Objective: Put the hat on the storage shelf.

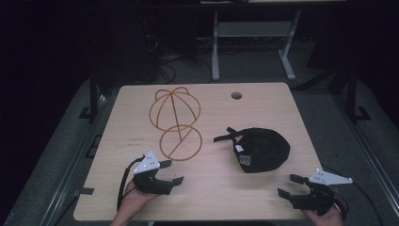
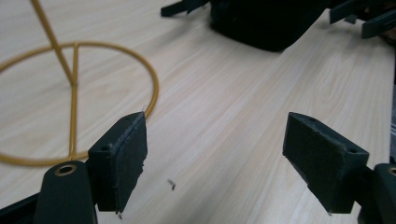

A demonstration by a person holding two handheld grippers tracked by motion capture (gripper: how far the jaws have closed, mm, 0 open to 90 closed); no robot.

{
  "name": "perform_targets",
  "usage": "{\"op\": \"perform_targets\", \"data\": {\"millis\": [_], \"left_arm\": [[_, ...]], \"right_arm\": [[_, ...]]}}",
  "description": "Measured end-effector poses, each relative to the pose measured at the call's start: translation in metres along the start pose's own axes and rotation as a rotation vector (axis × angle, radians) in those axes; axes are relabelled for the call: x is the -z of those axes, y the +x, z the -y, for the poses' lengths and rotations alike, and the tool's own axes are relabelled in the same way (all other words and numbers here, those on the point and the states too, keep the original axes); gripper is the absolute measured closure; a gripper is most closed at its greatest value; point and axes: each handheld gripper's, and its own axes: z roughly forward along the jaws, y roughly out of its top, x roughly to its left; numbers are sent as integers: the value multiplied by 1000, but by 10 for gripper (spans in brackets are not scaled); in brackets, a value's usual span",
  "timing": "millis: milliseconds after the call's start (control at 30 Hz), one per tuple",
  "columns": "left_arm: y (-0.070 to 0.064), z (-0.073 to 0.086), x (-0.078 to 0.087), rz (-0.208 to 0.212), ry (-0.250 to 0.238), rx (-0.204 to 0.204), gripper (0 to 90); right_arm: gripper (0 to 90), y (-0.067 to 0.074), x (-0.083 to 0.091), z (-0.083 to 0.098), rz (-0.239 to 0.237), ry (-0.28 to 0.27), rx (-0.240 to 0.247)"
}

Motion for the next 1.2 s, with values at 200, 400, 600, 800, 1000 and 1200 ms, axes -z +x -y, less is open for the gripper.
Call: {"op": "perform_targets", "data": {"millis": [200, 400, 600, 800, 1000, 1200], "left_arm": [[-3, -3, -3, 47, -2, -31, 201], [-14, -8, -3, 61, 16, -87, 196], [-21, -28, -1, 100, 5, -88, 180], [-32, -45, -7, 130, -4, -114, 175], [-39, -59, -20, 164, 14, -133, 176], [-44, -70, -31, 189, 25, -148, 176]], "right_arm": [[166, -1, 3, 0, -22, -22, -10], [165, 1, 6, 0, -30, -45, -12], [161, 6, 5, -3, -44, -46, 5], [159, 9, 4, -3, -51, -44, 12], [159, 8, 2, -3, -51, -38, 15], [159, 7, 2, -3, -50, -38, 8]]}}
